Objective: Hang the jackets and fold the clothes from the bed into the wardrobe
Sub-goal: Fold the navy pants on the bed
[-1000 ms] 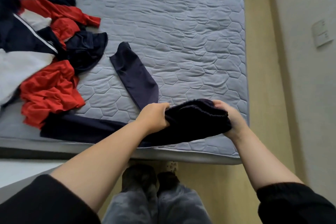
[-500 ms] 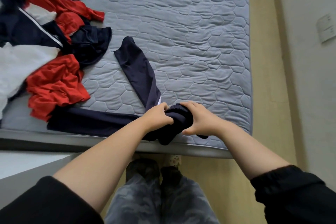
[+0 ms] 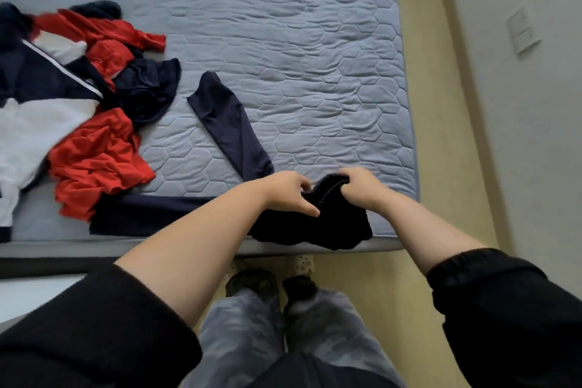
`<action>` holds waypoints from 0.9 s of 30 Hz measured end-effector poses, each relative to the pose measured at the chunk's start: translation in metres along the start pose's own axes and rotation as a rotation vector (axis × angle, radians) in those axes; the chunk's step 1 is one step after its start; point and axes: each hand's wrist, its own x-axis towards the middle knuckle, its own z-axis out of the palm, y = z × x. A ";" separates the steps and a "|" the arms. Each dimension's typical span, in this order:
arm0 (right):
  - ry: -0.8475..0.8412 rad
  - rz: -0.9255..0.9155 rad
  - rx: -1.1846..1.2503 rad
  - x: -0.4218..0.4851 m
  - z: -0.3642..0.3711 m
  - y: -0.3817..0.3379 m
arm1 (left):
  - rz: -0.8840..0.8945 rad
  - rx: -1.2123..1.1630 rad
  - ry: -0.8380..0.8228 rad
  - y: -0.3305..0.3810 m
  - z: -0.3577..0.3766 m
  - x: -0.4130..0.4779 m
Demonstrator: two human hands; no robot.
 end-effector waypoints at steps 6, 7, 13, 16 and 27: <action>-0.037 0.287 0.232 -0.063 -0.025 0.034 | 0.081 0.388 -0.031 0.064 0.008 0.010; -0.007 0.318 0.262 -0.076 -0.028 0.038 | 0.103 0.421 -0.013 0.073 0.011 0.011; 0.204 0.577 0.325 -0.167 -0.021 0.065 | 0.290 0.557 -0.041 0.144 0.051 0.008; 0.320 0.792 0.323 -0.237 0.001 0.080 | 0.418 0.651 -0.124 0.185 0.096 -0.006; 0.554 1.380 0.247 -0.544 0.148 0.138 | 1.082 1.021 -0.453 0.351 0.334 -0.154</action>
